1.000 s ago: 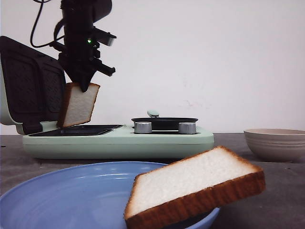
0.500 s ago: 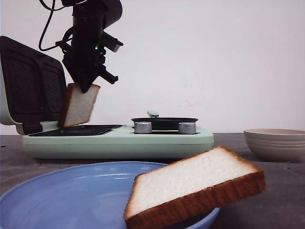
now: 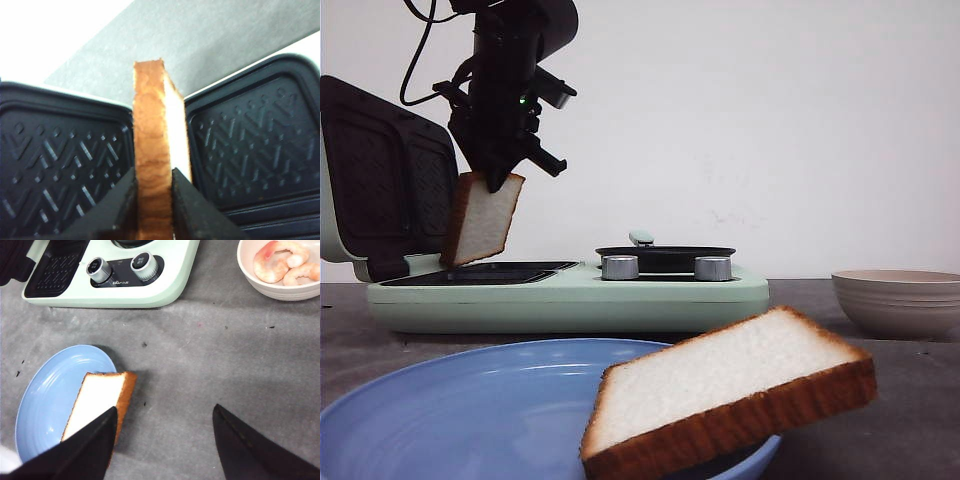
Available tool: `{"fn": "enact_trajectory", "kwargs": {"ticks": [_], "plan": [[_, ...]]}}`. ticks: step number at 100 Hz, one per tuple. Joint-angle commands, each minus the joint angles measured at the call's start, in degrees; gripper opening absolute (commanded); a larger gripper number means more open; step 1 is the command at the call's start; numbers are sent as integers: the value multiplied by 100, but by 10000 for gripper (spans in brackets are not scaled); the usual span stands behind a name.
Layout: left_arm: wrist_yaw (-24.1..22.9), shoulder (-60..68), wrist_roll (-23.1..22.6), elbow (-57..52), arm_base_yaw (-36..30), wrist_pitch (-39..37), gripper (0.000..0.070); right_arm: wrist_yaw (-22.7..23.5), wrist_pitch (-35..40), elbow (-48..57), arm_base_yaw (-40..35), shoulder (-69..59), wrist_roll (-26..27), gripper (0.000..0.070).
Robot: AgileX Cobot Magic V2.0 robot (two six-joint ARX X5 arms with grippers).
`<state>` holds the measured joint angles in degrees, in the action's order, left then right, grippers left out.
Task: Make breakfast with bread and shrimp
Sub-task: 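Carry the bread slice with the left gripper over the press plate, then open the left gripper to drop the bread onto the press plate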
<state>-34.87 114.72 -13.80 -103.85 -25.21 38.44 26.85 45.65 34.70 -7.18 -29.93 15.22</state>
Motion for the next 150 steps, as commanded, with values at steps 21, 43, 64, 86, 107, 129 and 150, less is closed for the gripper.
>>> {"fn": "enact_trajectory", "kwargs": {"ticks": [21,43,64,86,107,129,150], "plan": [[323,164,503,-155,-59,-72,4,31,-55,87,-46,-28,-70,377],[570,170,555,-155,-57,-28,3,33,-55,87,-96,-28,-68,377],[1180,170,791,-155,-59,-81,206,35,-55,87,-107,-28,-70,377],[1462,170,999,-155,-35,-199,405,33,-55,87,-131,-28,-70,377],[1574,170,1088,-155,-20,-195,527,28,-55,87,-131,-28,-70,377],[1856,166,1086,-391,-2,125,527,22,-55,87,-131,-28,-70,377],[2785,166,1182,-1366,101,761,518,15,-55,87,-131,-28,-68,377]]}}
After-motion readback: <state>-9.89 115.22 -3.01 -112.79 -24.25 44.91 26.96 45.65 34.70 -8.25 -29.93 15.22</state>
